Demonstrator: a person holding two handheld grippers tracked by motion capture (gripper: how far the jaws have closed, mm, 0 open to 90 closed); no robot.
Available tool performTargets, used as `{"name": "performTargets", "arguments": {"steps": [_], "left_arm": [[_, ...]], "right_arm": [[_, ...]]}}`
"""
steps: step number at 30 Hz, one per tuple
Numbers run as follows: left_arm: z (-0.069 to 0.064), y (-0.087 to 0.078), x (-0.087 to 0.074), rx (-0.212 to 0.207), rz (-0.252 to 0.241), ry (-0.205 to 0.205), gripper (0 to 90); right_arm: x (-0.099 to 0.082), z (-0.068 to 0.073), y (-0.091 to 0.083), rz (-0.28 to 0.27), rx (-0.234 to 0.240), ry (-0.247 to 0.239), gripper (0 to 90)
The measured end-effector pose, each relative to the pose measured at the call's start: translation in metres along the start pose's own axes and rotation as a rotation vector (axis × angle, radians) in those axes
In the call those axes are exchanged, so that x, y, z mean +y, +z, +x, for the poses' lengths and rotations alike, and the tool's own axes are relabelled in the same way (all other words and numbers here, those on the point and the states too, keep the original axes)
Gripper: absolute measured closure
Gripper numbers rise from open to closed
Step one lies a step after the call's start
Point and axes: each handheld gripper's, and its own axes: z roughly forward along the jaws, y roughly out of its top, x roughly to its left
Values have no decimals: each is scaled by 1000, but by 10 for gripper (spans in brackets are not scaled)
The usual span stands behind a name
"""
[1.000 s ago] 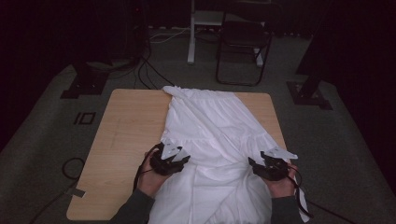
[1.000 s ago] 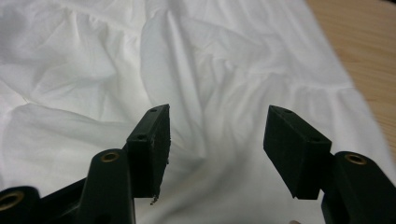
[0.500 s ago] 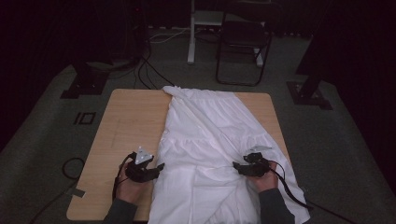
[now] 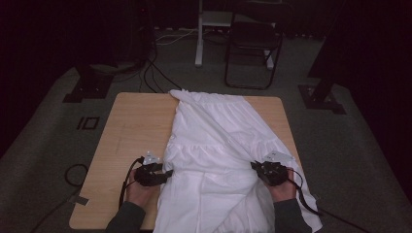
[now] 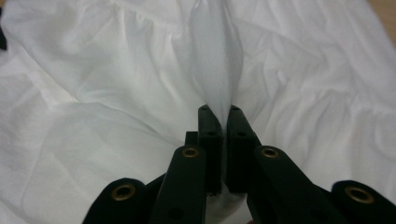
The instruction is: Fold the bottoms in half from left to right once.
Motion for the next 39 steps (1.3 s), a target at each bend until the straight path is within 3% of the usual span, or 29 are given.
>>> {"name": "performTargets", "arguments": {"steps": [3, 6, 10, 12, 13, 16, 17, 18, 20, 23, 28, 33, 34, 36, 39], "left_arm": [[-8, -5, 6, -6, -18, 44, 841], [-23, -18, 18, -12, -84, 59, 885], [-52, -43, 46, -69, -201, 106, 888], [-67, -48, 57, -52, -216, 153, 887], [-71, -48, 60, -47, -215, 165, 886], [-85, -32, 67, -26, -182, 205, 829], [-87, -26, 67, -30, -174, 203, 786], [-89, -19, 67, -36, -151, 209, 749], [-94, -3, 65, -33, -129, 206, 656], [-102, 18, 62, -58, -76, 220, 598], [-114, 54, 52, -13, 39, 280, 592], [-116, 64, 50, 14, 61, 285, 662], [-116, 65, 51, 14, 63, 294, 747], [-115, 66, 52, 20, 66, 297, 813], [-113, 67, 54, 40, 66, 299, 833]], "right_arm": [[4, -1, -8, -26, -11, -5, 870], [8, -6, -17, -51, -32, -5, 871], [14, -16, -32, -80, -68, -8, 872], [16, -24, -43, -103, -109, -10, 873], [17, -30, -50, -124, -151, -4, 874], [15, -56, -71, -195, -256, 65, 875], [12, -65, -69, -172, -294, 60, 875], [8, -73, -66, -146, -303, 65, 875], [-6, -91, -53, -92, -283, 104, 874], [-32, -106, -27, 12, -291, 114, 873], [-57, -114, -1, 74, -284, 154, 866], [-62, -114, 10, 122, -283, 147, 860], [-63, -114, 13, 137, -274, 151, 858], [-63, -113, 14, 133, -276, 155, 859], [-63, -112, 14, 131, -273, 159, 860]]}}
